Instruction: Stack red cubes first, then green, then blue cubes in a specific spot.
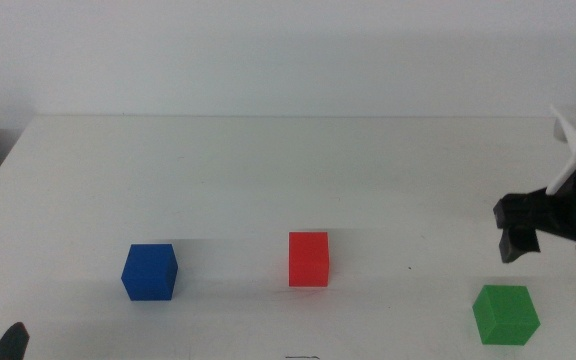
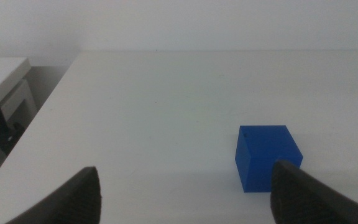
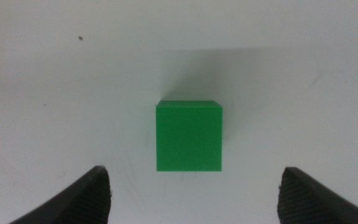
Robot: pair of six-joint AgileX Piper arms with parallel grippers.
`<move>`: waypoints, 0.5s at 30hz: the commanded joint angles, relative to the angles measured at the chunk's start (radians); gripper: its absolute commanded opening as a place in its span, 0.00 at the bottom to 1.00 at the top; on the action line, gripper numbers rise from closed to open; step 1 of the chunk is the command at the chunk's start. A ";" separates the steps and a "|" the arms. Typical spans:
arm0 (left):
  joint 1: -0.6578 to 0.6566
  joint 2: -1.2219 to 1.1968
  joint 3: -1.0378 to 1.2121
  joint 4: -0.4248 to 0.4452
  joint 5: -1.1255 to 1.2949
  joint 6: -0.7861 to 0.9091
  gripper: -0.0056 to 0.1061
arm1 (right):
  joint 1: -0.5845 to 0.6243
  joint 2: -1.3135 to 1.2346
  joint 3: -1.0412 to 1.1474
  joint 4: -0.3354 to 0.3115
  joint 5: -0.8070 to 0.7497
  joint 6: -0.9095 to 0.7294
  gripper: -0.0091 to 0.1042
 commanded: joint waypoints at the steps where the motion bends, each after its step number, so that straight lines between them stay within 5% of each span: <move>1: -0.001 -0.020 -0.004 -0.003 -0.084 -0.004 0.89 | -0.017 -0.028 0.005 0.016 -0.064 -0.022 0.84; 15: -0.001 -0.020 -0.004 -0.003 -0.084 -0.004 0.89 | -0.044 0.128 0.134 0.040 -0.266 -0.026 0.81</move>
